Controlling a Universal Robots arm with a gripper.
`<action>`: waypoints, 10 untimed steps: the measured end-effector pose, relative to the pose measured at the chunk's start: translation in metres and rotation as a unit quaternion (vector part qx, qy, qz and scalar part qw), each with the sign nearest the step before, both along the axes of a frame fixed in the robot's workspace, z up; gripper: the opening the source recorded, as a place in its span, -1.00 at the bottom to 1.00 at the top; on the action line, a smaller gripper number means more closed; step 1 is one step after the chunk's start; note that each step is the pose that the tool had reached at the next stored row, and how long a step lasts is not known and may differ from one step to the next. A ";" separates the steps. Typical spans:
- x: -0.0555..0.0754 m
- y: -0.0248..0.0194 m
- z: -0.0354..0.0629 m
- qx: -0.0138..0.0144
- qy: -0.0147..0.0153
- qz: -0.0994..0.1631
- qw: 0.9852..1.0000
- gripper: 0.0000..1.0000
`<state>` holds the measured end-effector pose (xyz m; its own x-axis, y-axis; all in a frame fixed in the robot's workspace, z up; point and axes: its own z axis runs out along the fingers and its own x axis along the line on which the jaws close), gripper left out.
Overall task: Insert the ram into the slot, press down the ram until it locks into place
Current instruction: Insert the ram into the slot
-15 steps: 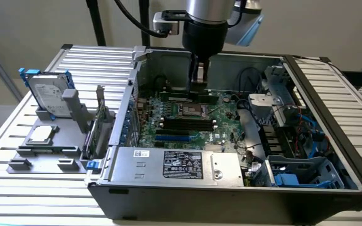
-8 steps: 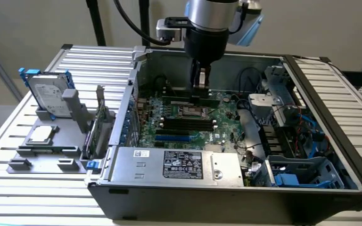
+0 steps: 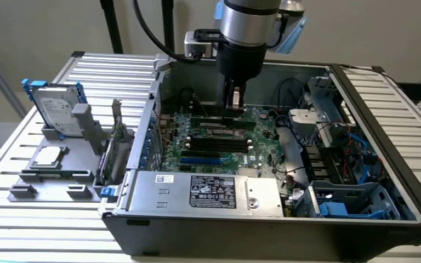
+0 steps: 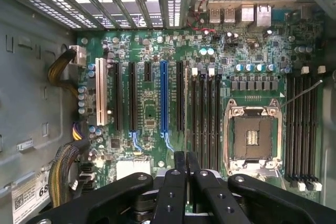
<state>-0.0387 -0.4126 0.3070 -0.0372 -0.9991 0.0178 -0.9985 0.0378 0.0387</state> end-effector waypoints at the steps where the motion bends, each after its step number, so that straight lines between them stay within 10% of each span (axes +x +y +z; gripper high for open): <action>1: 0.000 0.0000 -0.0018 0.000 0.000 0.000 1.000 -0.75; 10: 0.000 0.0000 -0.0182 0.000 0.000 -0.001 1.000 -0.75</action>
